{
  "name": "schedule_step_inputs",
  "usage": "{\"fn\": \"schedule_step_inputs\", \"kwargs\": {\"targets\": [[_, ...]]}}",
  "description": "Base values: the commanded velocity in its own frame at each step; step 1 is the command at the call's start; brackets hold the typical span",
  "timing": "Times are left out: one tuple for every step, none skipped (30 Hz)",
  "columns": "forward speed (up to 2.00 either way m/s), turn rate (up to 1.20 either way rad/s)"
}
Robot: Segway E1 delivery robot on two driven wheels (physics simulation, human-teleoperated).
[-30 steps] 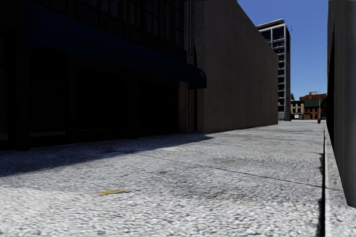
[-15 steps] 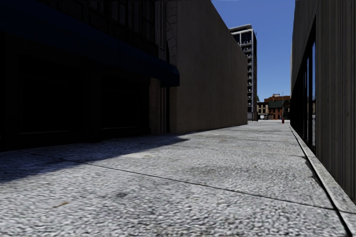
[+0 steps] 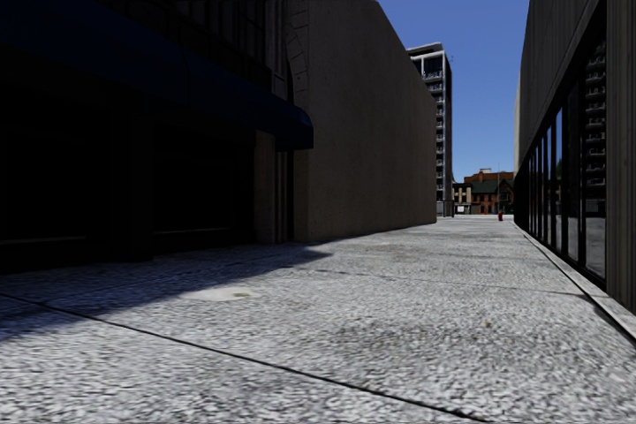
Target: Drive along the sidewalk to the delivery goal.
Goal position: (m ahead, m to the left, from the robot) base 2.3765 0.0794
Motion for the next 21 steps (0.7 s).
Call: {"fn": "schedule_step_inputs", "kwargs": {"targets": [[2.0, 0.0], [2.0, 0.0], [2.0, 0.0], [2.0, 0.0], [2.0, 0.0], [2.0, 0.0], [2.0, 0.0], [2.0, 0.0], [2.0, 0.0], [2.0, 0.0], [2.0, 0.0], [2.0, 0.0], [2.0, 0.0], [2.0, 0.0], [2.0, 0.0], [2.0, 0.0], [2.0, 0.0], [2.0, 0.05], [2.0, 0.21], [2.0, 0.25], [2.0, 0.25]]}}
